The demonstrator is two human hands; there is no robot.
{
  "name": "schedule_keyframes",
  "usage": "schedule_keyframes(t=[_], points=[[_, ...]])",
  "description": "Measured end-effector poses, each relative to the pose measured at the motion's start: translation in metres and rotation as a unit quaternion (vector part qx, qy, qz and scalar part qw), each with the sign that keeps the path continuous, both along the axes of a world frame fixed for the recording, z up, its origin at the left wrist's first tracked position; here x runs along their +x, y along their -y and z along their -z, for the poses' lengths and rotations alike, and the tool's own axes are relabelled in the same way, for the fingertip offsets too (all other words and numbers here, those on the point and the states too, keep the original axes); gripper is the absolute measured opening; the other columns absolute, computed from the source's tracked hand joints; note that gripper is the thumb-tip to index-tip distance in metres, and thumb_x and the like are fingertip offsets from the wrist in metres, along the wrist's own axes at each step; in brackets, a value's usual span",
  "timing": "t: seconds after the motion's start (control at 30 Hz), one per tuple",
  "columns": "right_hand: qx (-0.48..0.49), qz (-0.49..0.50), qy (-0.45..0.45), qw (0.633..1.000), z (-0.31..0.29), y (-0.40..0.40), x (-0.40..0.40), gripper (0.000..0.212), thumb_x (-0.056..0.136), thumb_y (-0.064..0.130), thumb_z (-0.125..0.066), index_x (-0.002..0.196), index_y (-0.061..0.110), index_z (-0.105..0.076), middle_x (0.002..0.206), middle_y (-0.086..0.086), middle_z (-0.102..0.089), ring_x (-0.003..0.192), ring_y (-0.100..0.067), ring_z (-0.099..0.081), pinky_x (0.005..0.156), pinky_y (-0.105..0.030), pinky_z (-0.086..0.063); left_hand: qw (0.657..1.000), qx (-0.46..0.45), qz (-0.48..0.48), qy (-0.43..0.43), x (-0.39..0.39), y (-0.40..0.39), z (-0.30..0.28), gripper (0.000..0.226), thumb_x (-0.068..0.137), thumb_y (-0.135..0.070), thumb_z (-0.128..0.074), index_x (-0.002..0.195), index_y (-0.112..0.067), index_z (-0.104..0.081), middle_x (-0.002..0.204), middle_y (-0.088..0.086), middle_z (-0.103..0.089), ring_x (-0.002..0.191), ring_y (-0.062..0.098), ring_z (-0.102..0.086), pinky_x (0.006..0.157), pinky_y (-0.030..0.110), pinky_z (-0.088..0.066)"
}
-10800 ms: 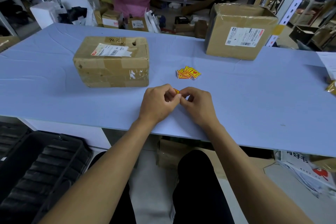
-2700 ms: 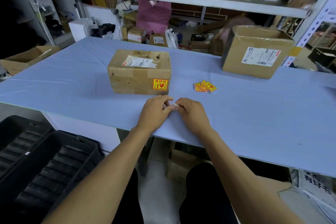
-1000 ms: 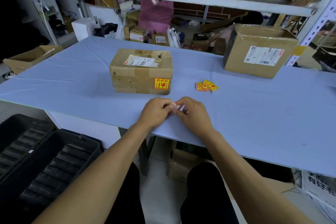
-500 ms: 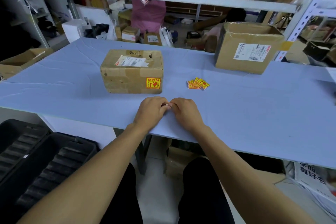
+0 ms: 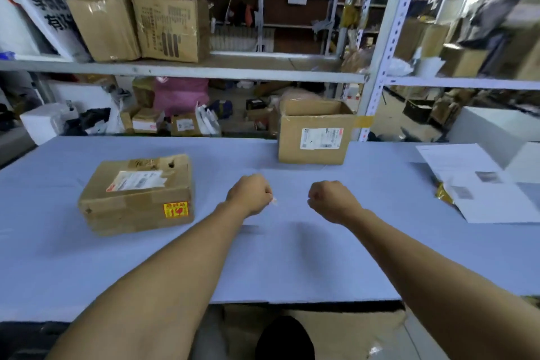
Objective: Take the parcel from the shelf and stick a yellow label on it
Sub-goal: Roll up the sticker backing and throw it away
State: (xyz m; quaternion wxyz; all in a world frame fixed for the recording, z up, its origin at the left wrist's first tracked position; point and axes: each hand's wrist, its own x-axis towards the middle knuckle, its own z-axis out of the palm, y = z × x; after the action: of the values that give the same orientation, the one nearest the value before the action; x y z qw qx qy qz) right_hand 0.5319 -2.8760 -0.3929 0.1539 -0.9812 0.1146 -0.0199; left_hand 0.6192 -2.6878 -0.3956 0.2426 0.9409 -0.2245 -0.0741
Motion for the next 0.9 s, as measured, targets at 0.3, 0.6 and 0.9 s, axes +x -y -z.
schedule_keyframes(t=[0.3, 0.6, 0.9], points=[[-0.06, 0.057, -0.013, 0.996, -0.097, 0.072, 0.06, 0.011, 0.088, 0.016, -0.048, 0.083, 0.008, -0.054, 0.082, -0.009, -0.053, 0.078, -0.032, -0.052, 0.062, -0.031, -0.039, 0.994, -0.001, 0.02, 0.105, 0.079, 0.095, -0.131, 0.012, 0.079, -0.031, -0.076, 0.068, -0.027, -0.071, 0.1, 0.007, -0.073, 0.098, 0.03, -0.066, 0.089, 0.042, -0.056], [-0.056, 0.052, 0.026, 0.997, -0.126, 0.107, 0.154, 0.036, 0.092, 0.006, -0.039, 0.057, 0.014, -0.044, 0.062, -0.004, -0.046, 0.06, -0.025, -0.046, 0.045, -0.027, -0.026, 0.978, 0.039, 0.052, 0.199, 0.165, 0.175, -0.172, 0.008, 0.087, -0.022, -0.069, 0.079, -0.024, -0.069, 0.084, 0.0, -0.065, 0.084, 0.024, -0.062, 0.076, 0.033, -0.054], [-0.058, 0.057, 0.035, 0.996, -0.112, 0.105, 0.17, 0.027, 0.093, 0.013, -0.041, 0.073, 0.013, -0.059, 0.065, -0.001, -0.051, 0.059, -0.022, -0.05, 0.05, -0.027, -0.033, 0.977, 0.05, 0.073, 0.191, 0.2, 0.175, -0.15, 0.01, 0.088, -0.02, -0.064, 0.086, -0.027, -0.071, 0.092, 0.002, -0.068, 0.087, 0.024, -0.063, 0.078, 0.038, -0.055]])
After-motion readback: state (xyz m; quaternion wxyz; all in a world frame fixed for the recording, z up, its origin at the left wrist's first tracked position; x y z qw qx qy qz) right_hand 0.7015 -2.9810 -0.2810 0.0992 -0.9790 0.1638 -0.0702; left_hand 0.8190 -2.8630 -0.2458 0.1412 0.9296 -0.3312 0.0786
